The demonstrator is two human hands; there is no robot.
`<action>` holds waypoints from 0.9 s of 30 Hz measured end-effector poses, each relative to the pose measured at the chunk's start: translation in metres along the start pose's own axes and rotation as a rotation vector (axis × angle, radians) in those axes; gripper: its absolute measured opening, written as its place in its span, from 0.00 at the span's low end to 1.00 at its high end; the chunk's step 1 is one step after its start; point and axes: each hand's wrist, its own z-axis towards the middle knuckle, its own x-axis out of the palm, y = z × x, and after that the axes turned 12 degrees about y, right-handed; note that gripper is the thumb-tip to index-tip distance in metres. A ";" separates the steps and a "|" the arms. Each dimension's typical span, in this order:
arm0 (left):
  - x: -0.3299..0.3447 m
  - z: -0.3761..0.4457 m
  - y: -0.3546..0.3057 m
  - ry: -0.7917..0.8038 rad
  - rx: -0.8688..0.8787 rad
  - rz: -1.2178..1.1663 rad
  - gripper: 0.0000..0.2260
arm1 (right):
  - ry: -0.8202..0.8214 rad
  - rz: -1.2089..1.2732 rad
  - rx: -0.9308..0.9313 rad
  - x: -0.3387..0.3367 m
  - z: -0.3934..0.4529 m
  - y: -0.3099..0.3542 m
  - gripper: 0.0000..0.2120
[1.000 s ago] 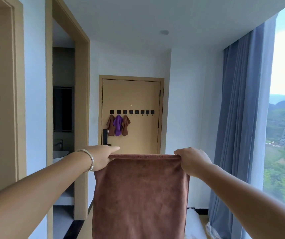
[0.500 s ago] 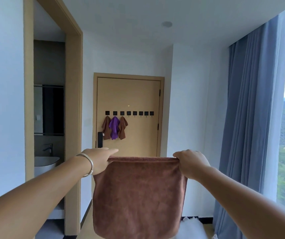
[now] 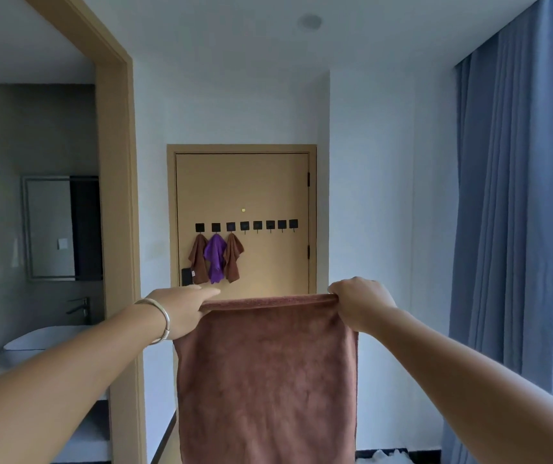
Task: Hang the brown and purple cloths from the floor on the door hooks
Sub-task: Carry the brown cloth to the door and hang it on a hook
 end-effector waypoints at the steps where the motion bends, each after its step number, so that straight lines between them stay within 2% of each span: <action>1: 0.001 0.012 -0.003 0.002 -0.007 -0.002 0.19 | -0.001 0.003 -0.005 0.004 0.010 -0.008 0.11; 7: 0.004 0.070 -0.017 -0.021 -0.028 0.012 0.20 | -0.013 -0.012 -0.025 0.027 0.068 -0.043 0.14; 13: 0.010 0.124 -0.005 0.013 -0.045 0.020 0.19 | -0.019 -0.002 -0.043 0.041 0.133 -0.053 0.15; 17: 0.013 0.165 0.013 0.022 -0.056 0.038 0.20 | -0.021 -0.027 -0.045 0.061 0.180 -0.049 0.15; 21: 0.011 0.209 0.036 0.013 -0.008 0.049 0.17 | 0.001 -0.065 -0.022 0.077 0.227 -0.039 0.13; 27: -0.002 0.279 0.095 -0.033 0.003 0.037 0.18 | -0.026 -0.049 0.020 0.069 0.314 -0.012 0.14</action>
